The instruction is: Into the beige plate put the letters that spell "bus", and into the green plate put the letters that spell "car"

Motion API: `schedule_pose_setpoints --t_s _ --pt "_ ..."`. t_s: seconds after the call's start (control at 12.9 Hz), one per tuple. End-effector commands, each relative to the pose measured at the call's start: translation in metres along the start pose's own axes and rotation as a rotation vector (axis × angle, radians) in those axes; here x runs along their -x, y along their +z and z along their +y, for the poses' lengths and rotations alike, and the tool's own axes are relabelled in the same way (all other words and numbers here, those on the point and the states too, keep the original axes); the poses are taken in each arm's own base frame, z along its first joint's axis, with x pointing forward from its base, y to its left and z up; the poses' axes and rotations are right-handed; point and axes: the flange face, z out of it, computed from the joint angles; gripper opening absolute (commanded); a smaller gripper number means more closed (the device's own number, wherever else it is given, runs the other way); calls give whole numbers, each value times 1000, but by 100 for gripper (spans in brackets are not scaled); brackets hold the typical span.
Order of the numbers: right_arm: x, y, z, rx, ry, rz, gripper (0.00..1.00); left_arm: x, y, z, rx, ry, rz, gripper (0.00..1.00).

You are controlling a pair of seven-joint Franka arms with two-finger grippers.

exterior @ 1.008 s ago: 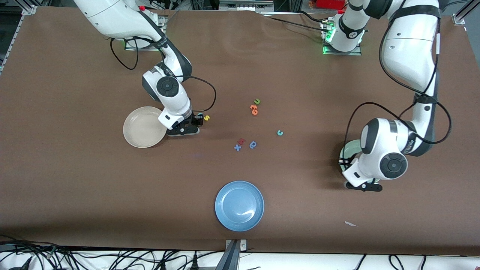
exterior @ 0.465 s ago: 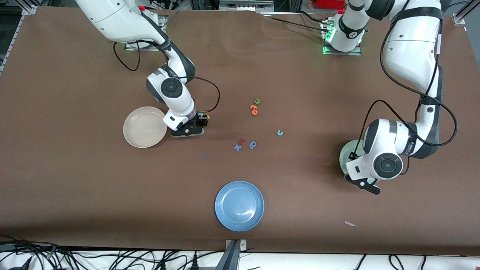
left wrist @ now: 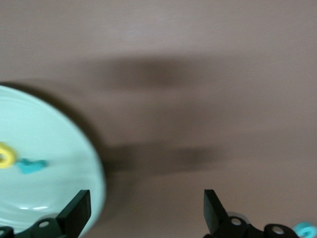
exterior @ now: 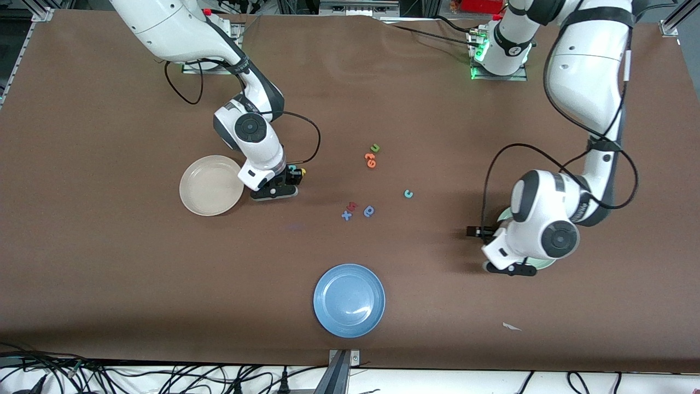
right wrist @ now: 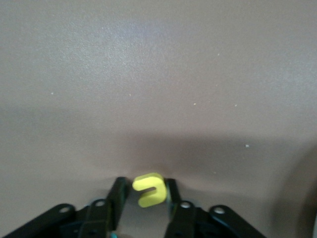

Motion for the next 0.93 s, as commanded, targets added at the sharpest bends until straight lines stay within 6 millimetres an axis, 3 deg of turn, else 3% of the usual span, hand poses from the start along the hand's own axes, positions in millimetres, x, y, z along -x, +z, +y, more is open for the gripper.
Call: schedule_pose_setpoints --t_s 0.0,0.23,0.54,0.7,0.85 --pt "0 4 -2 1 -24 7 27 32 -7 57 13 -49 59 100" --pt "-2 -1 -1 4 -29 12 13 72 10 92 14 -31 134 100" --pt "-8 -31 4 39 -46 19 11 115 41 136 9 -12 186 100" --pt "-13 -59 24 83 -77 2 11 124 46 153 5 -11 181 100" --pt "-21 -78 69 115 -134 -15 11 126 51 158 1 -4 192 100"
